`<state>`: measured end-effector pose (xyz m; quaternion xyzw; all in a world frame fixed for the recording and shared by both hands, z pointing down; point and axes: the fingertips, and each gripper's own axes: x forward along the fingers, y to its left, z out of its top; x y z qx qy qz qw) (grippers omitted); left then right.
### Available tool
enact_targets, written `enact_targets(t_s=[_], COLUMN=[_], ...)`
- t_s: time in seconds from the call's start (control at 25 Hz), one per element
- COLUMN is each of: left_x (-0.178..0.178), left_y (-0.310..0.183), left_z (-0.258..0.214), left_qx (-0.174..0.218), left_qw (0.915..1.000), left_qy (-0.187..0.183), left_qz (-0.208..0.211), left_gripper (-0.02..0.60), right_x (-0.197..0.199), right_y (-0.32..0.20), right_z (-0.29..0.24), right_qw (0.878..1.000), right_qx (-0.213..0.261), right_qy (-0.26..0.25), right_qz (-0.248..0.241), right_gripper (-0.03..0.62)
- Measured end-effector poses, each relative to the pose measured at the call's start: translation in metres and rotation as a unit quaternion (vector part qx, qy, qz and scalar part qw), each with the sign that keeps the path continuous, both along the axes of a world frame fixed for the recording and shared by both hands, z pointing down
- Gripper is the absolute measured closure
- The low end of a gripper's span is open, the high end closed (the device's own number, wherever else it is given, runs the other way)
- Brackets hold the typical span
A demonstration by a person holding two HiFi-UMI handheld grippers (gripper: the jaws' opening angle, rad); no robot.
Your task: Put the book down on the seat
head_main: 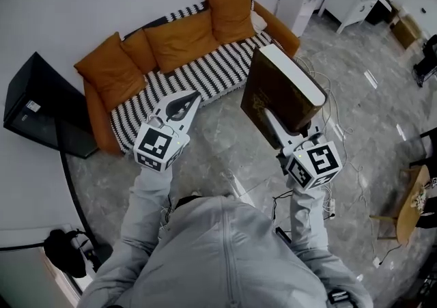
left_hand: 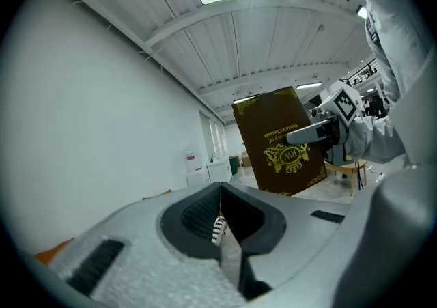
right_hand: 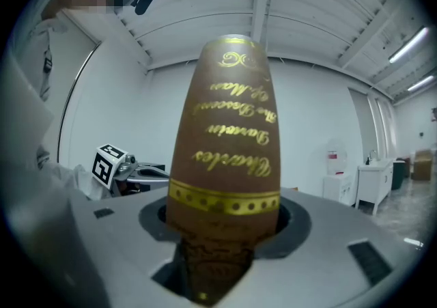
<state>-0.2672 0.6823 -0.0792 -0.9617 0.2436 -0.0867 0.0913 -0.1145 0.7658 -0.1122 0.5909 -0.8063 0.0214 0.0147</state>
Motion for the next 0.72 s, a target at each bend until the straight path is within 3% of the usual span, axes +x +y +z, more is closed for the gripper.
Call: enact_targets(t_s=[0.16,0.4,0.72], left_x=[0.005,0.005,0.008], left_y=[0.006,0.002,-0.050], left_z=[0.007,0.014,0.028], left_qx=[-0.021,-0.027,-0.030], left_qw=[0.9996,0.9989,0.9984], left_qy=[0.018,0.011,-0.008], left_qz=[-0.012,-0.036,-0.048], left_gripper=[0.555,0.555,0.555], right_x=[0.012,0.026,0.029], right_y=[0.007,0.000,-0.046], right_z=[0.008,0.016,0.027], right_qw=[1.000,1.000,0.999], right_qx=[-0.001,-0.009,-0.024], right_qy=[-0.018,-0.027,-0.022], right_qz=[-0.011,-0.013,-0.011], right_gripper=[0.347,0.347,0.347])
